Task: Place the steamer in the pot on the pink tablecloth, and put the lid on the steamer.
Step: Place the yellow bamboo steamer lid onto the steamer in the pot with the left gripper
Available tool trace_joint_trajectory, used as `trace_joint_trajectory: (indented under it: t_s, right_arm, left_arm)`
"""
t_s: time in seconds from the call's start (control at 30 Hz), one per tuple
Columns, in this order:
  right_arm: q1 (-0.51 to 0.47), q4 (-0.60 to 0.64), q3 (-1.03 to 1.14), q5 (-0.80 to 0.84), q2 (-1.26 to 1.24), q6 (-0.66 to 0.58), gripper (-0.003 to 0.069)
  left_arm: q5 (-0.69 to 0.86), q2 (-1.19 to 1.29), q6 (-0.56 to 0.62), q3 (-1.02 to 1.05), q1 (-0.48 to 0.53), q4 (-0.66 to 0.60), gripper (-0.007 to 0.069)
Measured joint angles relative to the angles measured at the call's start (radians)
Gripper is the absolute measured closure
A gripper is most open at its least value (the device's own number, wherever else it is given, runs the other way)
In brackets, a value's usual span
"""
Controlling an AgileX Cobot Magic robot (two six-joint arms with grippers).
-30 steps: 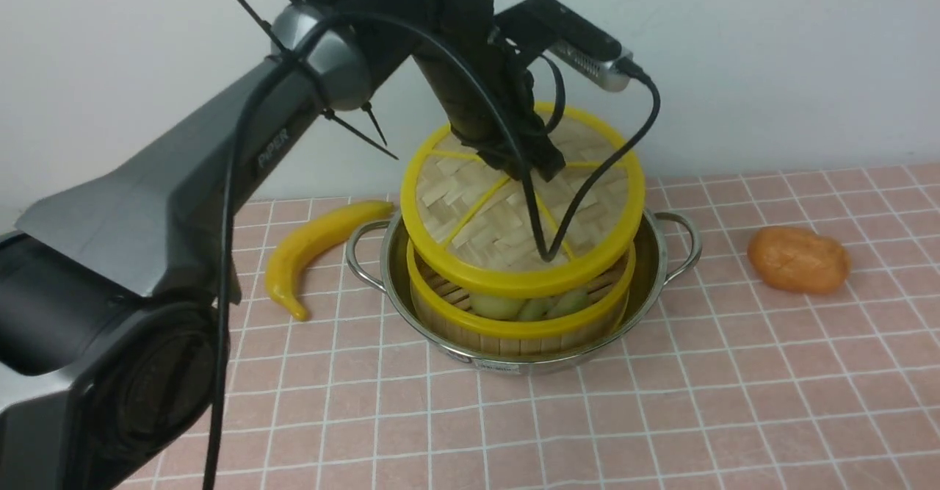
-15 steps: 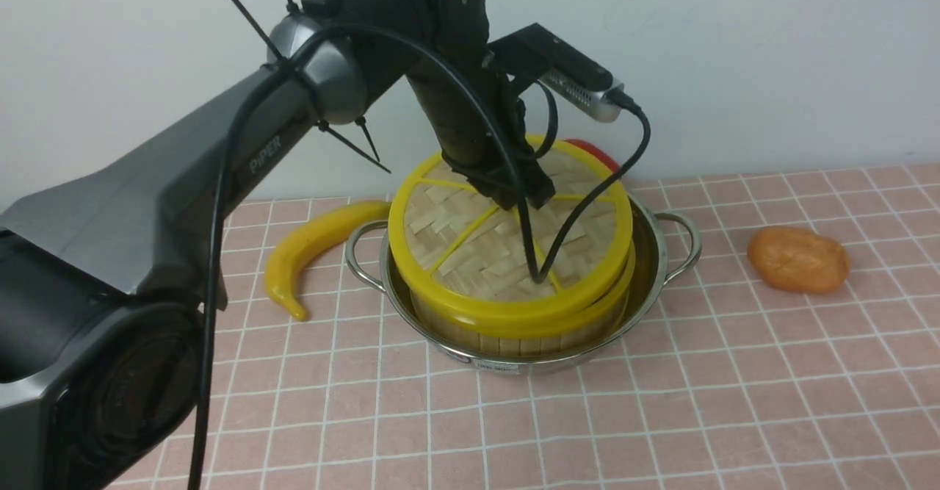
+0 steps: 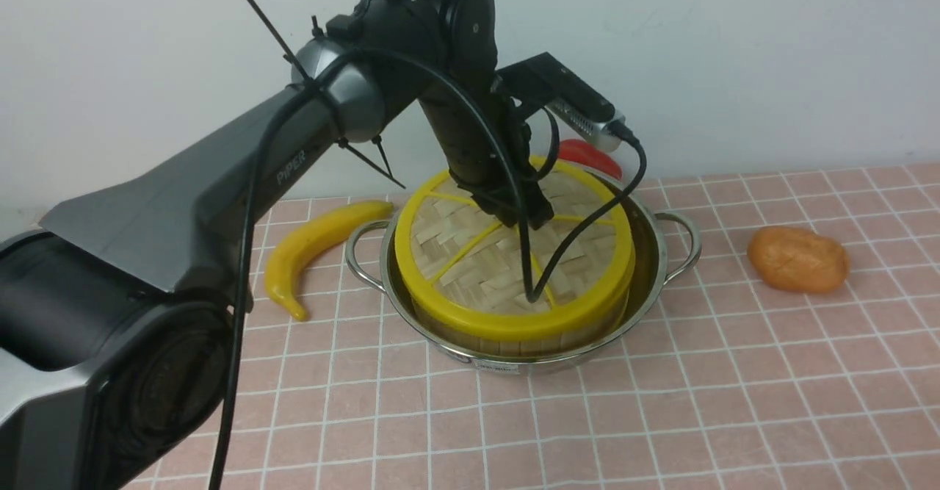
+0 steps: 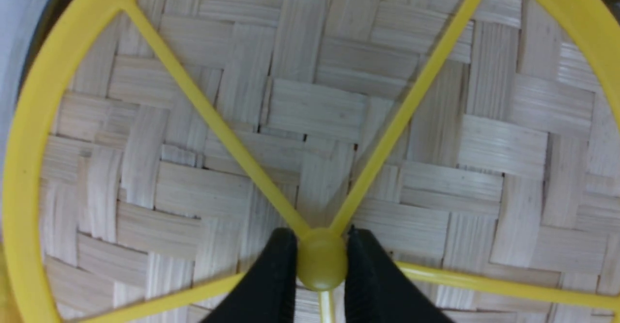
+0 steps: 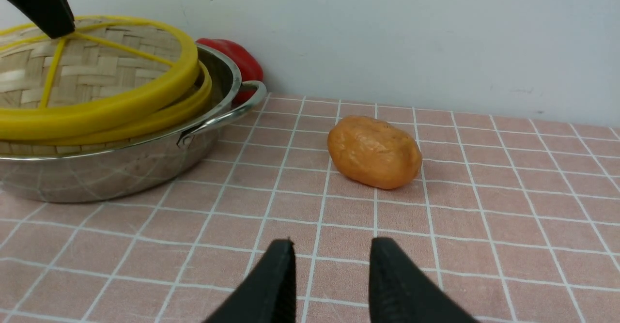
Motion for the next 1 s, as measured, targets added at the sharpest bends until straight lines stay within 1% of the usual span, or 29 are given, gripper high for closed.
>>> trace_joint_trajectory:
  t_s: [0.57,1.0]
  right_arm:
    - [0.000,0.000,0.000,0.000,0.000,0.000,0.0419]
    - [0.000,0.000,0.000,0.000,0.000,0.000,0.0419]
  left_arm:
    - [-0.017,0.001,0.001,0.000,0.000,-0.014,0.0505]
    - [0.003,0.001,0.000,0.000,0.000,0.000,0.0505]
